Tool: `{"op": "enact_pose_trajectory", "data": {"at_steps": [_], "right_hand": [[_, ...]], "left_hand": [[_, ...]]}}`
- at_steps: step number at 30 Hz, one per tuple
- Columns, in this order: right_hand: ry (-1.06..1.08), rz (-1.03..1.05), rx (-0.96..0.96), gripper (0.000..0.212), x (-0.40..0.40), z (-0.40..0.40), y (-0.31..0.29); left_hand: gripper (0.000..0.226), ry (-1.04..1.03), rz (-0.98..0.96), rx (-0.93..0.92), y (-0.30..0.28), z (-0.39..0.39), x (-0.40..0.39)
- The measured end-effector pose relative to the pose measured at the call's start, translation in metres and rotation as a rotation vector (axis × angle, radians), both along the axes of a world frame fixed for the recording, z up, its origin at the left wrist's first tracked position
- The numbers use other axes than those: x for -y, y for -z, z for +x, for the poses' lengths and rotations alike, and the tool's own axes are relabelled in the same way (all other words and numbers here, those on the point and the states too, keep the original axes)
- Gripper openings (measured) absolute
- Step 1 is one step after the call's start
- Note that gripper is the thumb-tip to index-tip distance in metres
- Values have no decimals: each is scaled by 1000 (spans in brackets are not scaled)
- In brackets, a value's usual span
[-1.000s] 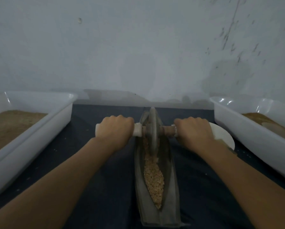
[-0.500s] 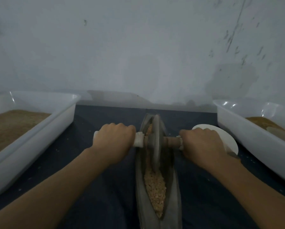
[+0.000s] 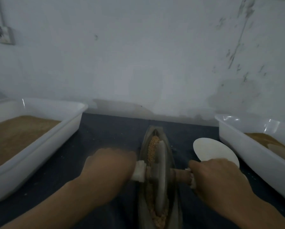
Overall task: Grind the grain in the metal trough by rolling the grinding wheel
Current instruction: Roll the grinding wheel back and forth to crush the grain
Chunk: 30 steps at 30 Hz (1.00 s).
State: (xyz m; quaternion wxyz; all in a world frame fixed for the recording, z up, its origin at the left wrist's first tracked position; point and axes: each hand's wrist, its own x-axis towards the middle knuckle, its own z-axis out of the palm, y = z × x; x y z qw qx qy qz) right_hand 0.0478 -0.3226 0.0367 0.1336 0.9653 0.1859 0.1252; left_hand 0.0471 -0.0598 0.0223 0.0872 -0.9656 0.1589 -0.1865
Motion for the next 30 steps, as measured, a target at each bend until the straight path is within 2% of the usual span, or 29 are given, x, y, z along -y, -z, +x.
{"op": "enact_pose_trajectory", "data": {"at_steps": [7,11,16,18,22,25,30], "right_hand": [[79,3,186,18,-8,59,11],[106,53,192,21,-9,89,15],[81,16,127,20,-3,60,14],[71,7,97,26,5,37,17],[-4,-38,189,43,12,11,18],[39,-59,208,35,4,29,15],[82,30,259,27,-12,83,10]], "left_hand": [[30,-66,-10,88,-1,48,12],[22,-74,-4,104,-7,77,18],[24,-24,31,84,-11,55,15],[31,4,29,106,-7,34,12],[41,27,51,116,0,9,7],[35,-5,39,105,1,27,8],[25,-83,-19,132,3,77,12]]}}
